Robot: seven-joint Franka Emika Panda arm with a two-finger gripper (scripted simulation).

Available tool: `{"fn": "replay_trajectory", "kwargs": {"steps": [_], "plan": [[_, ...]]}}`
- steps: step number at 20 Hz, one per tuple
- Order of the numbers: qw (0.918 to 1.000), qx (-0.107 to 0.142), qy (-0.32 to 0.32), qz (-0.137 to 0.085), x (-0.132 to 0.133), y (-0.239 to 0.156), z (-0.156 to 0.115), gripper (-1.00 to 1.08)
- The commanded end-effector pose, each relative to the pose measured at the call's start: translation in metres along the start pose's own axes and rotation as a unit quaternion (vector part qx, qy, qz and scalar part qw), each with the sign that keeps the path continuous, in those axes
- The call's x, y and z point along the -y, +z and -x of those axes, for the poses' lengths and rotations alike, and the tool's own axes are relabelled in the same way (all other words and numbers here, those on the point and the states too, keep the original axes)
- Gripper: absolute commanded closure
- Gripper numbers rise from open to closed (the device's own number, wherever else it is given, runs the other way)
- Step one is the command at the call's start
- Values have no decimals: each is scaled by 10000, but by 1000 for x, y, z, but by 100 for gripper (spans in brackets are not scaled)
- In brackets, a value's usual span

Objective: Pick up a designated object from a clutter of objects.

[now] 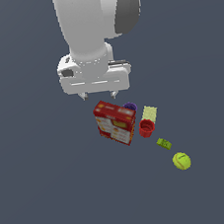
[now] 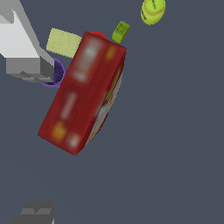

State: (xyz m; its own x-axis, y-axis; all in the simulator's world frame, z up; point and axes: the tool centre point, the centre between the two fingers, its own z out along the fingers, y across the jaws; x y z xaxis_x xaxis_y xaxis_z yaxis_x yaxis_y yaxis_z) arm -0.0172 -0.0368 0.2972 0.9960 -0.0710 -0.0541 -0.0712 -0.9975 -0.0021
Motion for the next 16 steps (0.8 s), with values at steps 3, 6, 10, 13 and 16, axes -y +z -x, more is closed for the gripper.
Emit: {"fn": "replay_trajectory", "kwargs": {"steps": [3, 6, 10, 13, 16], "plan": [[10000, 7, -4, 1, -1, 1, 0, -92], [10000, 46, -24, 4, -6, 4, 1, -92], [9999, 105, -56, 8, -15, 9, 2, -92], [9999, 111, -59, 8, -16, 10, 2, -92], [9999, 108, -57, 8, -15, 9, 2, -92]]}}
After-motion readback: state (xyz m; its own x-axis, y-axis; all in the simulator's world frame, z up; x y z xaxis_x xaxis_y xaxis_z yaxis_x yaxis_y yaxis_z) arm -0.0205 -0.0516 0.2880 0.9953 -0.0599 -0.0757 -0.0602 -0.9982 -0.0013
